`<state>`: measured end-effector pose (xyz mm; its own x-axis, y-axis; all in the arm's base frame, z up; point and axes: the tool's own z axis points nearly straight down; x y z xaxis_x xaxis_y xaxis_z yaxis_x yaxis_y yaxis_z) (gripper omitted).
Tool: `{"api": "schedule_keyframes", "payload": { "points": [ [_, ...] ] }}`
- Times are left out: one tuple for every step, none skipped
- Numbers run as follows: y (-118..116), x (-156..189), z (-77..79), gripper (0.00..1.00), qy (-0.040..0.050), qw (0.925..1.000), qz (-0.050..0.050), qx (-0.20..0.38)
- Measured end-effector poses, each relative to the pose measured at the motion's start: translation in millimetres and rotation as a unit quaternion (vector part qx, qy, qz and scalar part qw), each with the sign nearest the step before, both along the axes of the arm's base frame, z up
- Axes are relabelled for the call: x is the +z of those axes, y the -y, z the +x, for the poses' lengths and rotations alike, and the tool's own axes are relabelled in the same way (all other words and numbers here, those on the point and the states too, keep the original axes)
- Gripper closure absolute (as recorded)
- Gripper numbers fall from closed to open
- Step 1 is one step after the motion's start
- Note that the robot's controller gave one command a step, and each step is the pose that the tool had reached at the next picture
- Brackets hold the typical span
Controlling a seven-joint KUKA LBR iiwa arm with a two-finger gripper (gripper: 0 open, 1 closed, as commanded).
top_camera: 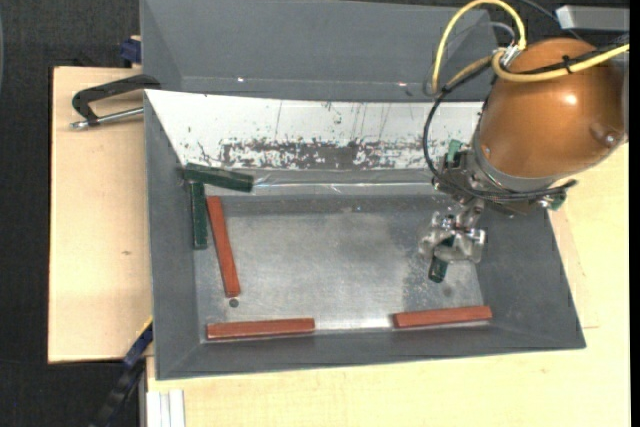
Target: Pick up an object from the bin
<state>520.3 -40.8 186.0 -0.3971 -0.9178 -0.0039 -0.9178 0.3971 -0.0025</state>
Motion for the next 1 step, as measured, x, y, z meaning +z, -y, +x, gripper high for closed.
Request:
{"api": "schedule_keyframes", "payload": {
  "points": [
    [7.5,51.2,11.5,1.00,0.0003,1.0000,0.000,-0.007]
  ]
}}
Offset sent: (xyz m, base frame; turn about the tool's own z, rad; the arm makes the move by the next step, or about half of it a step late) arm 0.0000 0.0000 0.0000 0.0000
